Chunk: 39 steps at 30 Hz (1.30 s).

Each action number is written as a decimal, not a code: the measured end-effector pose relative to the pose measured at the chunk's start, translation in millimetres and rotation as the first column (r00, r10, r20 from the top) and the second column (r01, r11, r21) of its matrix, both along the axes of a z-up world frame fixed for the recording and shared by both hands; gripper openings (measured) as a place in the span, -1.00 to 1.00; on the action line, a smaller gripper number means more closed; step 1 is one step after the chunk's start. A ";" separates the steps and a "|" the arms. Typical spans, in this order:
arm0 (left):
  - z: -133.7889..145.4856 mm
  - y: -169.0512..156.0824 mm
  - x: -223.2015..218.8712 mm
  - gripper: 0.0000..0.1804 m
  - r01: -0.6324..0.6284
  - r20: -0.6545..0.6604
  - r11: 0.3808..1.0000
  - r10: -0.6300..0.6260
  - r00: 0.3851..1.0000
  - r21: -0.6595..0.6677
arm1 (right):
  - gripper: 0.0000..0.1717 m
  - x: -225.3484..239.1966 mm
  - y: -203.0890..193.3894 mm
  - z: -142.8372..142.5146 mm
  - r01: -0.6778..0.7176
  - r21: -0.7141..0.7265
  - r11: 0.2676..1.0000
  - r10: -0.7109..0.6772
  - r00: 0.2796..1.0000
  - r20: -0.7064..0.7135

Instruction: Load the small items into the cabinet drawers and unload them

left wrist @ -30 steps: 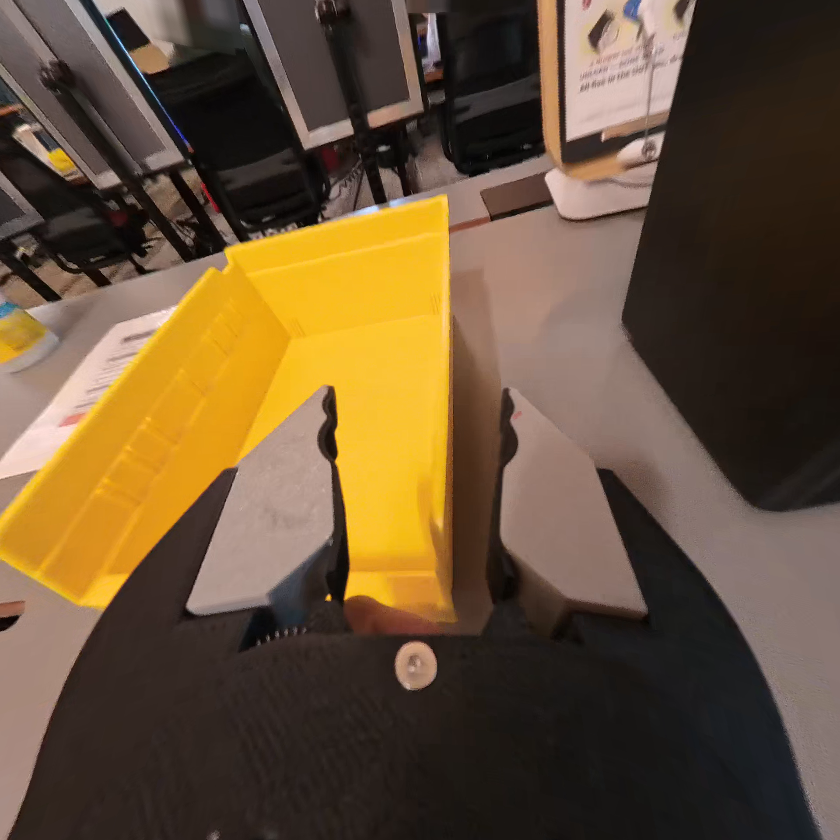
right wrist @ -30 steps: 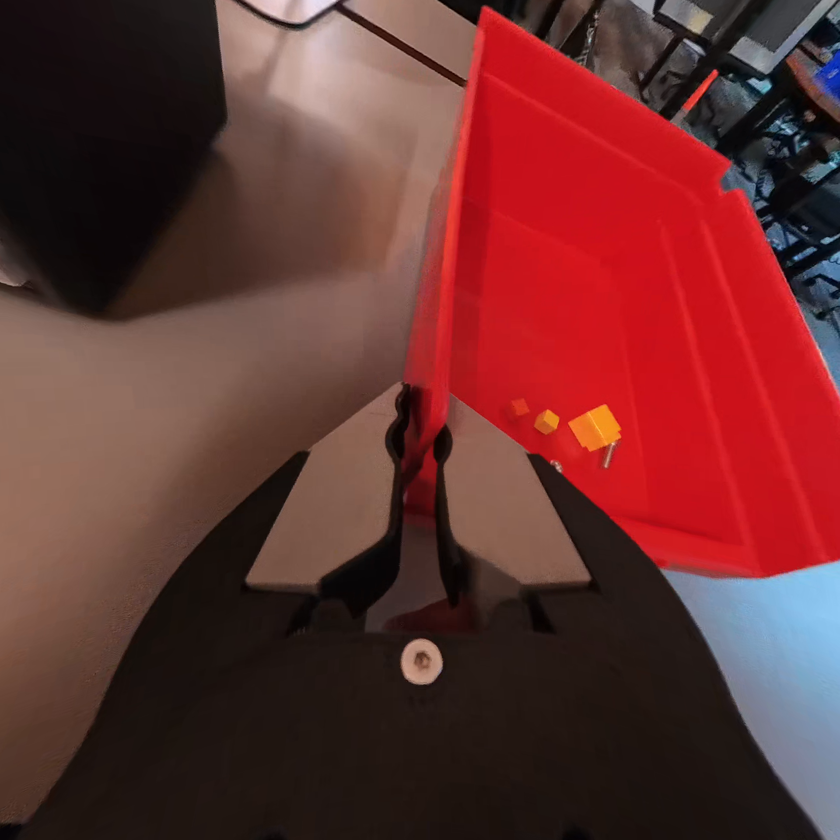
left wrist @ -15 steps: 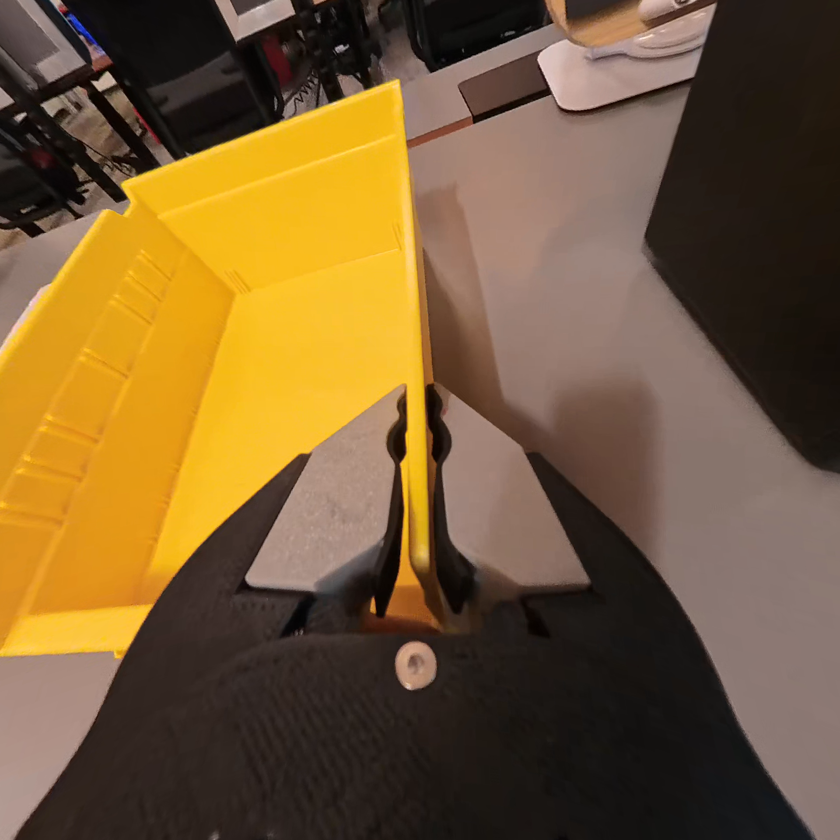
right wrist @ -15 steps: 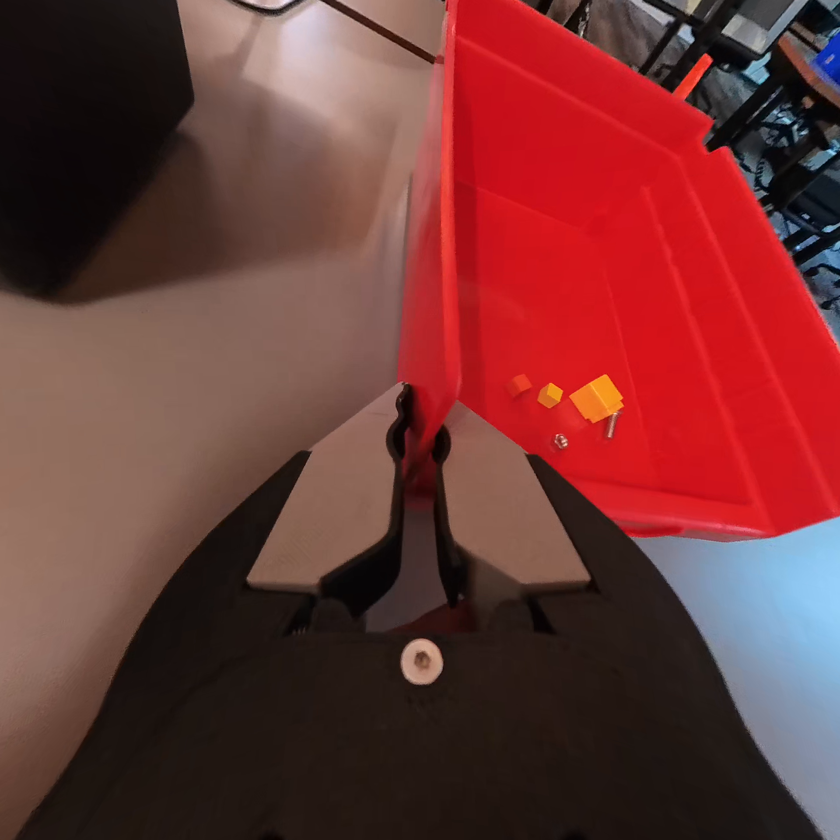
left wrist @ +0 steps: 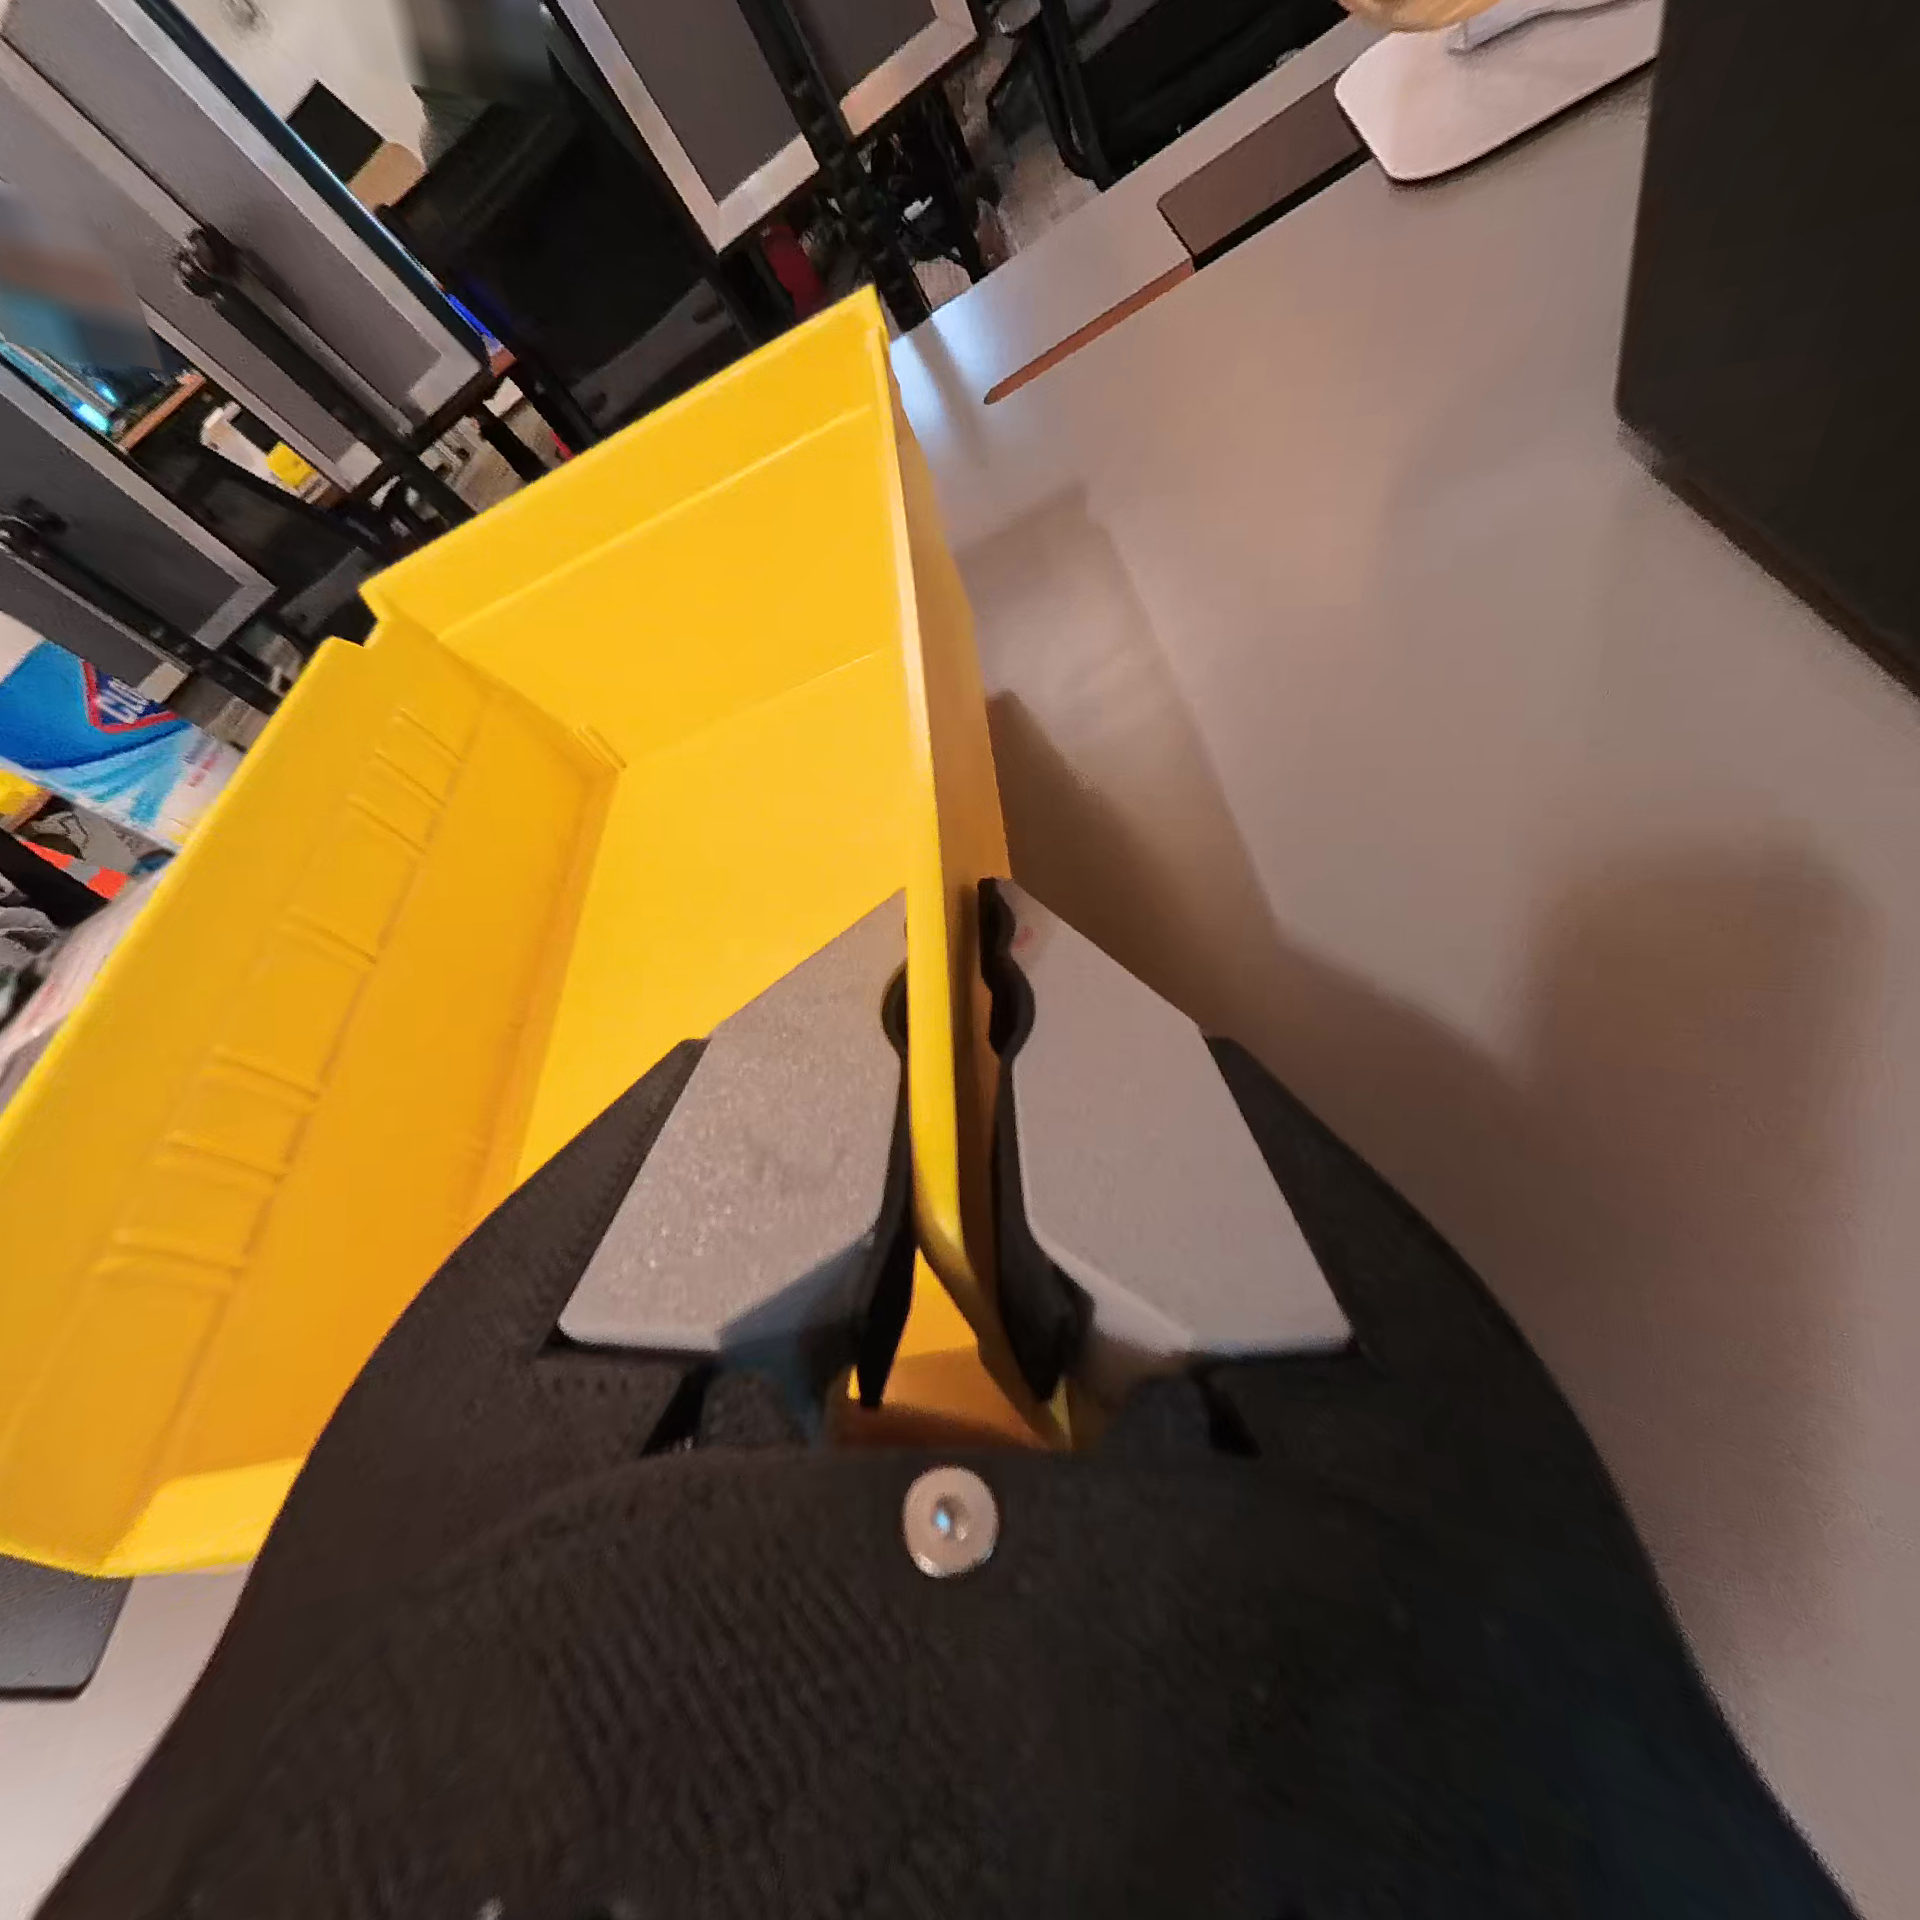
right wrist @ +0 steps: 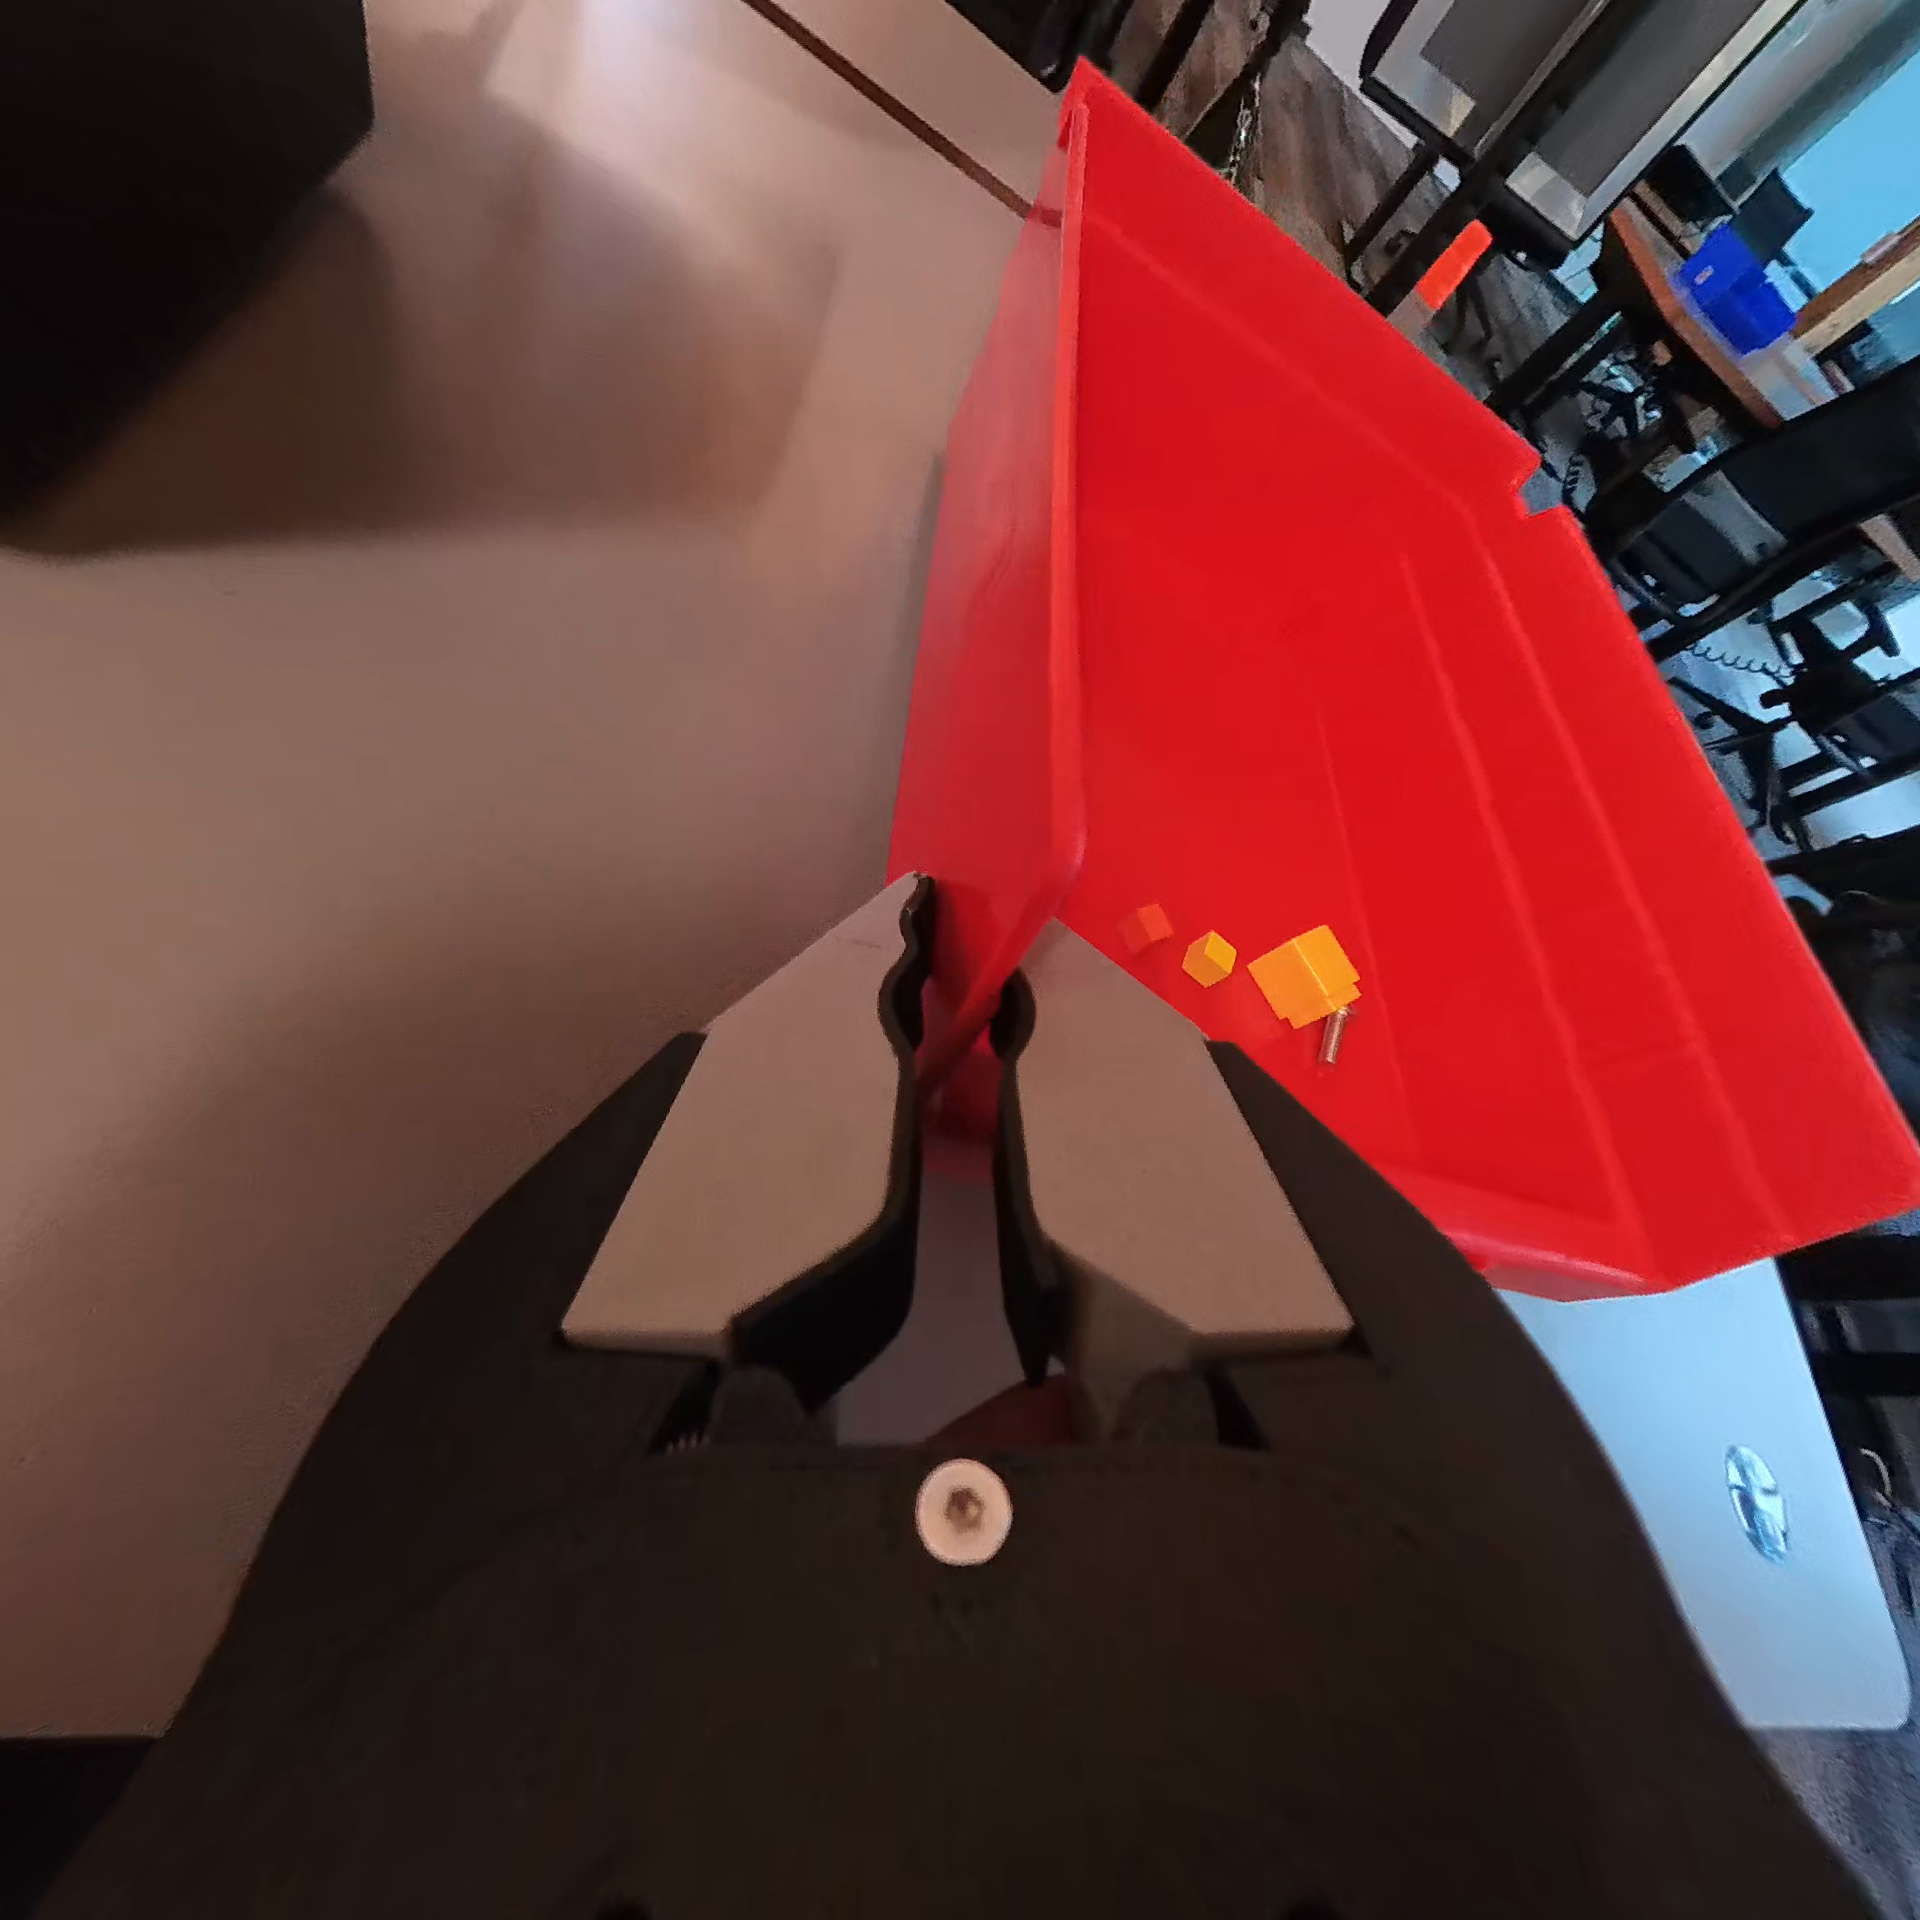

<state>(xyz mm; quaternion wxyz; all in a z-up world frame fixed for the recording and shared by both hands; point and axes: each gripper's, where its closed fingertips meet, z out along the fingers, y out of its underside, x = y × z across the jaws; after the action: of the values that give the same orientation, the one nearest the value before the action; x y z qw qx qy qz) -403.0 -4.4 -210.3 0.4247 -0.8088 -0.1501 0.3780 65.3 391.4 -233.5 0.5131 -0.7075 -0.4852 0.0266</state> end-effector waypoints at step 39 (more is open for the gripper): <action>37.5 -107.2 117.8 -0.95 0.035 -0.057 0.996 -0.030 0.998 0.079 | -0.96 71.2 -63.5 17.7 -0.045 0.167 0.985 0.045 0.999 -0.001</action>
<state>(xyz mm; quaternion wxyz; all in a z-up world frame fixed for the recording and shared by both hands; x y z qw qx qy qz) -285.2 -111.6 -172.8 0.4669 -0.7825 -0.1401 0.3873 136.5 327.9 -215.7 0.5710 -0.6508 -0.5004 -0.0010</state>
